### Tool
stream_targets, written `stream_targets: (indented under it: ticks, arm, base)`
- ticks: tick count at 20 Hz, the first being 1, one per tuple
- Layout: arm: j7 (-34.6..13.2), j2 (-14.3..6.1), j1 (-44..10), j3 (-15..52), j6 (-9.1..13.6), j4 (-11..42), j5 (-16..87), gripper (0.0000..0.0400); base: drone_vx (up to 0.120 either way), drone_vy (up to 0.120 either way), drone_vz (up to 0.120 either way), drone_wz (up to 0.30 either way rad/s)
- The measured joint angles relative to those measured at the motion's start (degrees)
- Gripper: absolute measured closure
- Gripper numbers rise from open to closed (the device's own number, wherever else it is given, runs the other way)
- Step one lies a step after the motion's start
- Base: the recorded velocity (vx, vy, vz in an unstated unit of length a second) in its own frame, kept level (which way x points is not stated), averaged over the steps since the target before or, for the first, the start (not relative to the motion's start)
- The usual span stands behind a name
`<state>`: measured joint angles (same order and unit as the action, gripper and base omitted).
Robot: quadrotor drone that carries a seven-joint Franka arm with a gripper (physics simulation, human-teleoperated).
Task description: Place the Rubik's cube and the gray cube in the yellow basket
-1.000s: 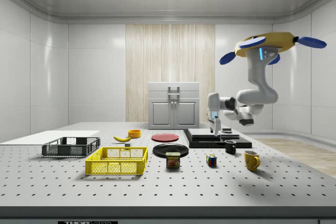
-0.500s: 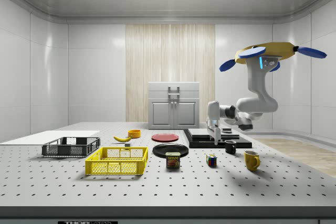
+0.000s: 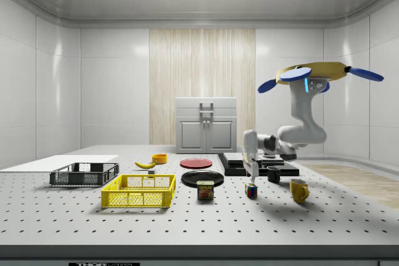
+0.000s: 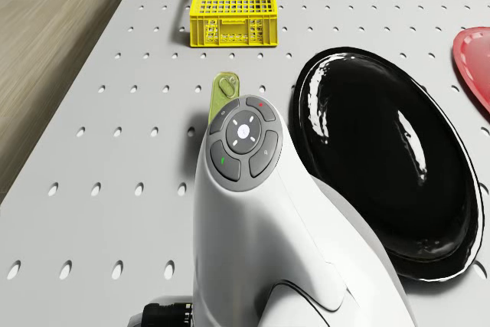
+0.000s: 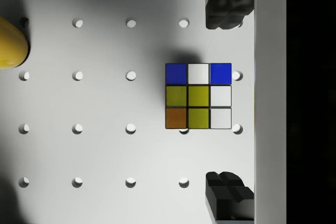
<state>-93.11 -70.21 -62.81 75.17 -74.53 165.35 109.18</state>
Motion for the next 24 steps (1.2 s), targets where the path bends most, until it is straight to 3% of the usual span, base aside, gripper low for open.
stream_targets:
  ticks: [17, 24]
  arm:
    - [0.1, -5.0, -0.4, -5.9, -6.8, -1.5, 4.5, 0.0000]
    - [0.0, -6.1, -0.8, -7.0, -8.3, -1.9, 5.3, 0.0000]
  base:
    - [0.000, 0.000, -0.009, 0.000]
    - [0.000, 0.000, 0.000, 0.000]
